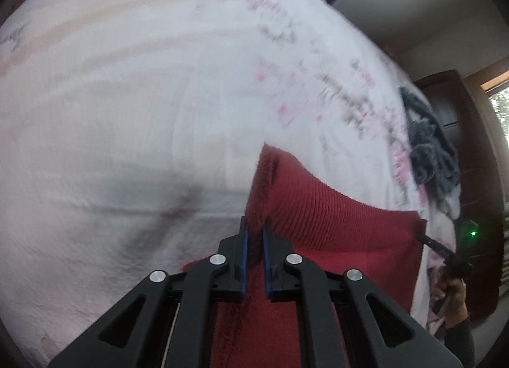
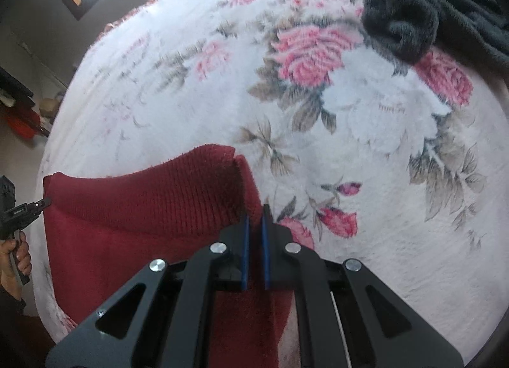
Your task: Fold small clothes
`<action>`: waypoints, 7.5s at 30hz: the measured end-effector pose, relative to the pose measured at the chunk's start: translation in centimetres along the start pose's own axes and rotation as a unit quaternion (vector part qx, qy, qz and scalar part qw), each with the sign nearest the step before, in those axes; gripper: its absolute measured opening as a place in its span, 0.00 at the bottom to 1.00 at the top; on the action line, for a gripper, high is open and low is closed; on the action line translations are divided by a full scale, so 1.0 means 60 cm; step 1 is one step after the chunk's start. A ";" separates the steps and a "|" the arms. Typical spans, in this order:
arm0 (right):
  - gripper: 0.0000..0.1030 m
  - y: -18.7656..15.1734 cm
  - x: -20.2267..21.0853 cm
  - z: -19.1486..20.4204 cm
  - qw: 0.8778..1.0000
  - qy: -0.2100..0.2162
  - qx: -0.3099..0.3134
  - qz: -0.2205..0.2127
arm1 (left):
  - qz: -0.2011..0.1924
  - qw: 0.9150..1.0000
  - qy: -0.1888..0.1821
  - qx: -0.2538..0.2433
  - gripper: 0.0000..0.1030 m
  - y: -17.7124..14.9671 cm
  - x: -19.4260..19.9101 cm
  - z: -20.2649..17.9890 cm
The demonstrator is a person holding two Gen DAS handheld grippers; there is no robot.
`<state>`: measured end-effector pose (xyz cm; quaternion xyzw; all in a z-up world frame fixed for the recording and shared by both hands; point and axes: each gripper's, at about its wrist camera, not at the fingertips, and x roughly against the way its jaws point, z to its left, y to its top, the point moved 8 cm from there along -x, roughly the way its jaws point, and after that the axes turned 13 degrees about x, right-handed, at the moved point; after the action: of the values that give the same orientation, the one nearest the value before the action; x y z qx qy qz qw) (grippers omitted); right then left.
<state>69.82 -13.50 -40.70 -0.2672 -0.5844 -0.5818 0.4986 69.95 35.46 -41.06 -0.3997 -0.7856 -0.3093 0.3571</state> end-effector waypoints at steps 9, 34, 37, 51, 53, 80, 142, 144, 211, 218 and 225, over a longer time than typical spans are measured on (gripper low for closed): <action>0.05 0.032 -0.040 -0.004 1.000 -0.009 -0.001 0.009 | 0.023 0.999 0.038 0.007 0.07 0.035 -0.059 0.024; 0.05 -0.060 -0.079 -0.020 0.991 0.103 -0.088 -0.013 | 0.026 0.998 0.048 -0.008 0.02 -0.034 -0.089 0.062; 0.05 -0.077 -0.027 0.037 0.984 0.164 -0.065 -0.034 | 0.010 0.999 -0.013 -0.048 0.03 -0.067 -0.028 0.016; 0.08 -0.221 0.024 0.172 0.966 0.256 -0.042 -0.009 | 0.012 0.993 -0.088 -0.074 0.04 -0.220 0.062 0.019; 0.08 -0.277 0.000 0.209 0.965 0.260 -0.021 0.026 | 0.038 0.991 -0.092 -0.092 0.07 -0.274 0.047 0.017; 0.48 -0.361 0.156 0.241 0.993 0.028 0.111 -0.029 | 0.017 0.990 -0.122 0.067 0.72 -0.341 0.163 0.163; 0.21 -0.228 -0.171 0.784 0.797 -0.197 0.565 -0.089 | 0.018 0.935 -0.292 0.200 0.76 -0.263 0.152 0.238; 0.18 -0.216 -0.161 0.780 0.805 -0.192 0.554 -0.096 | 0.023 0.933 -0.296 0.205 0.76 -0.253 0.150 0.239; 0.15 -0.115 0.099 0.624 0.935 -0.090 0.279 -0.198 | 0.152 0.987 0.019 -0.054 0.14 -0.095 0.020 -0.177; 0.15 -0.119 0.135 0.550 0.949 -0.069 0.225 -0.210 | 0.147 0.983 0.050 -0.099 0.14 -0.132 0.018 -0.274; 0.15 -0.131 0.147 0.473 0.958 -0.053 0.177 -0.218 | 0.152 0.977 0.077 -0.130 0.14 -0.173 -0.027 -0.344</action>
<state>51.91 9.58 -31.12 -0.0712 -0.7480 -0.5485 0.3670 68.32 13.77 -33.04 -0.5323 -0.6390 -0.3808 0.4041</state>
